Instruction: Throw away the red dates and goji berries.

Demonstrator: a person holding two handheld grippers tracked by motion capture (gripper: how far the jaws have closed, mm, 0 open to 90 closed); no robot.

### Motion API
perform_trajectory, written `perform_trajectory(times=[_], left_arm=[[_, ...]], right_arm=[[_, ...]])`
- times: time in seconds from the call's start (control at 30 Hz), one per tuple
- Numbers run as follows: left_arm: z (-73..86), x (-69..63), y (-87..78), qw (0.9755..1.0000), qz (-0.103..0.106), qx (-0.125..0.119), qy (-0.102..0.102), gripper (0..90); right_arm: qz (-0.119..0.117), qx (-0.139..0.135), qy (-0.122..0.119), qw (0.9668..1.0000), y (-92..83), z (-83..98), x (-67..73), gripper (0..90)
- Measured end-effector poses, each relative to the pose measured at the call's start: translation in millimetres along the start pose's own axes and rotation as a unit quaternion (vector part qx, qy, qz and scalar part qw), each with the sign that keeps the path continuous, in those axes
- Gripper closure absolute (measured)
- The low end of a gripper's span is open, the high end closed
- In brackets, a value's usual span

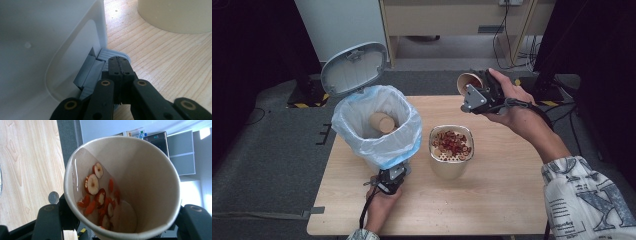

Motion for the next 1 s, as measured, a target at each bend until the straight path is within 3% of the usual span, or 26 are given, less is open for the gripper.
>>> perform_trajectory(times=[0.47, 1.0], left_arm=[[0.0, -0.1, -0.1, 1.0000, 0.000, 0.001, 0.001, 89.1], [0.0, -0.2, -0.2, 1.0000, 0.000, 0.002, 0.000, 89.1]], right_arm=[[0.015, 0.001, -0.058, 0.9982, -4.5, -2.9, 1.5, 34.7], [0.011, 0.001, -0.063, 0.9979, -2.1, -4.5, 6.5, 34.7]])
Point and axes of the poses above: each handheld gripper's, and its own axes: y roughly forward along the jaws, z roughly out of its underside, x roughly to its left, the point moved 7 cm from there along y, roughly forward along the jaws, and after that the axes turned 12 degrees about z, right-handed, at the moved point
